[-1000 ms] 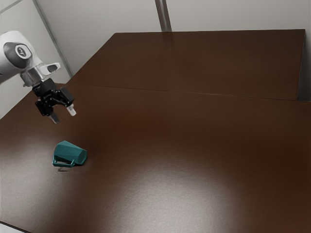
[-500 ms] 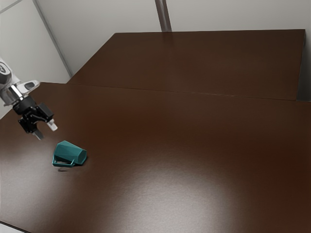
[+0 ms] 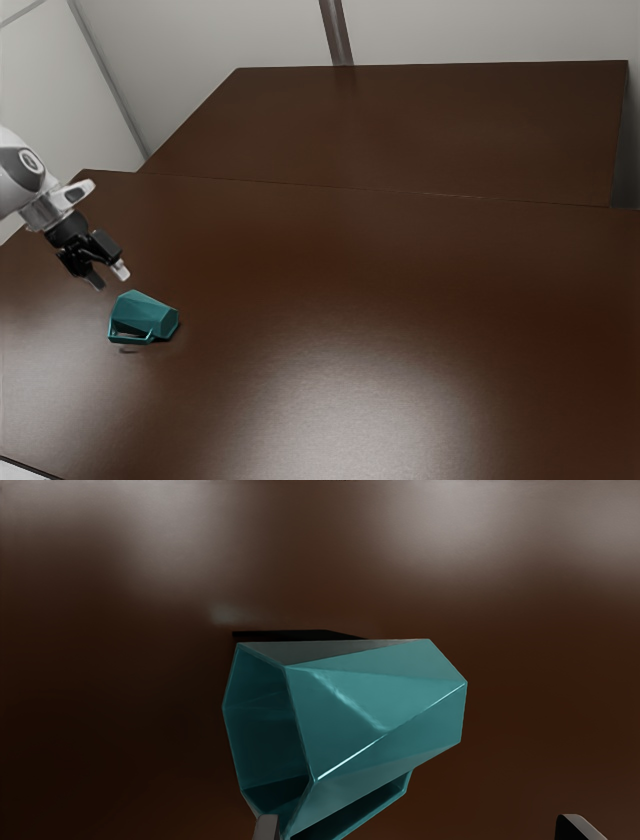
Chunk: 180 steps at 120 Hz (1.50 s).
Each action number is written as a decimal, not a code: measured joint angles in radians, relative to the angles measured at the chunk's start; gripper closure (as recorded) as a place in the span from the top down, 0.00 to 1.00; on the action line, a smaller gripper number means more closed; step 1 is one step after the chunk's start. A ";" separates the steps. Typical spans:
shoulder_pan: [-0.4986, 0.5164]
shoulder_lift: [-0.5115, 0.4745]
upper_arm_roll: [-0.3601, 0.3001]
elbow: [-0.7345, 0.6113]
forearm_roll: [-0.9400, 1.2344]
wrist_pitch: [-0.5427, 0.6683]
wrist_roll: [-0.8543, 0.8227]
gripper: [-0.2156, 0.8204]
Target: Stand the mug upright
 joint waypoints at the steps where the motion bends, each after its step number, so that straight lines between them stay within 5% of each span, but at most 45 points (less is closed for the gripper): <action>1: 0.001 0.002 0.000 0.000 0.000 0.002 0.003 0.79; 73: 0.087 0.091 0.000 -0.002 -0.083 0.047 0.189 0.79; 180: 0.160 0.114 0.000 -0.063 -0.321 -0.085 0.298 0.79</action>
